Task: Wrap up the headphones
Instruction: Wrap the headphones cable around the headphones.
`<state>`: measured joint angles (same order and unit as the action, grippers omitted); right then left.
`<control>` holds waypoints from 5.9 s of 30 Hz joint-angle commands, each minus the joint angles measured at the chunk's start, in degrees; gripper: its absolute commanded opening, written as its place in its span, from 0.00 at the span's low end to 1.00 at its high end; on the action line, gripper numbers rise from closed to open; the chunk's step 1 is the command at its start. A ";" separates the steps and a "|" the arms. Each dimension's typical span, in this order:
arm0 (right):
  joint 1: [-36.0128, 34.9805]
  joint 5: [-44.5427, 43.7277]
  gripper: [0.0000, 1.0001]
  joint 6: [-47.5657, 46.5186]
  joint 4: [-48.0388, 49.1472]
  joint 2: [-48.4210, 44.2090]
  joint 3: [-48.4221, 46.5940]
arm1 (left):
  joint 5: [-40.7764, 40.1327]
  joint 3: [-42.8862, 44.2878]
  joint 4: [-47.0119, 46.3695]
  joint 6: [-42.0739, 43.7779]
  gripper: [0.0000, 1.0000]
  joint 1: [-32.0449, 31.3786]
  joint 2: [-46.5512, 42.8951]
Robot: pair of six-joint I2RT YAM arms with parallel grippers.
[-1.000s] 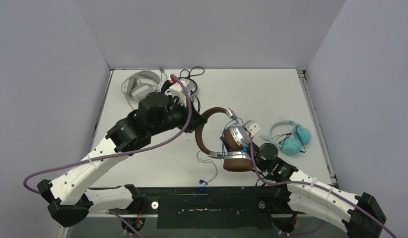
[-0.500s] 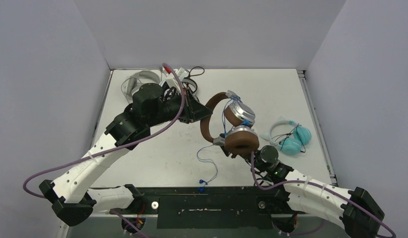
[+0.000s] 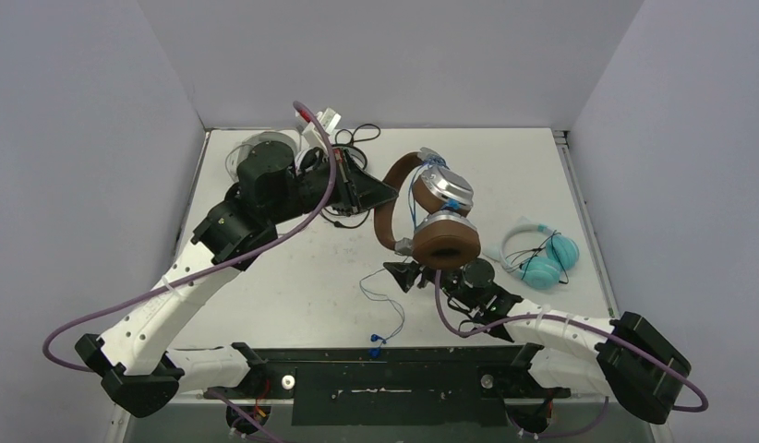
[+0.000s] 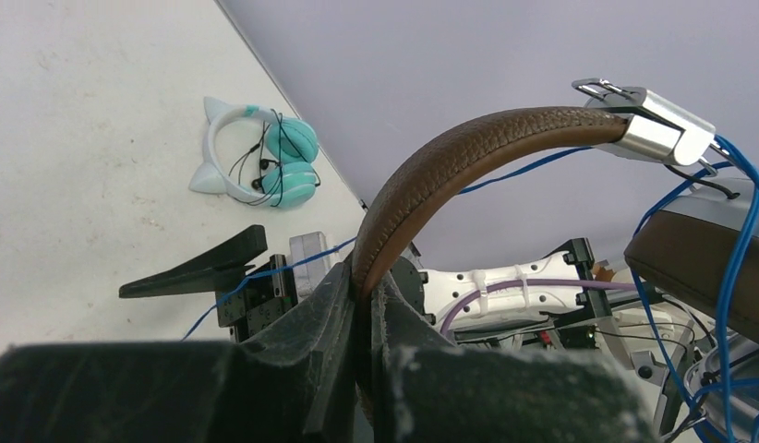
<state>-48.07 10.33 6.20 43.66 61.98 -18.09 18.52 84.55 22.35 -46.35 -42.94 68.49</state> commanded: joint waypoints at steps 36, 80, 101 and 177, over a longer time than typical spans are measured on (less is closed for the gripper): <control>-12.45 13.84 0.00 13.40 -8.60 -7.03 -6.64 | -50.61 -6.06 6.02 13.43 0.00 9.17 -1.59; 1.40 -3.92 0.00 -2.83 -65.32 4.81 -41.41 | -18.91 -36.96 -10.44 67.82 0.00 -5.25 -16.69; 8.52 0.97 0.05 5.77 -32.23 -3.56 -18.73 | -23.36 -18.04 -4.77 26.51 0.00 -5.07 -13.61; -4.12 13.91 0.23 16.56 -4.10 -9.01 -2.51 | -18.57 6.43 -0.49 9.40 0.00 13.45 3.00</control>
<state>-51.64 24.08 22.20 40.62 54.41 -17.89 -3.51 90.83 30.48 -33.12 -30.09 72.66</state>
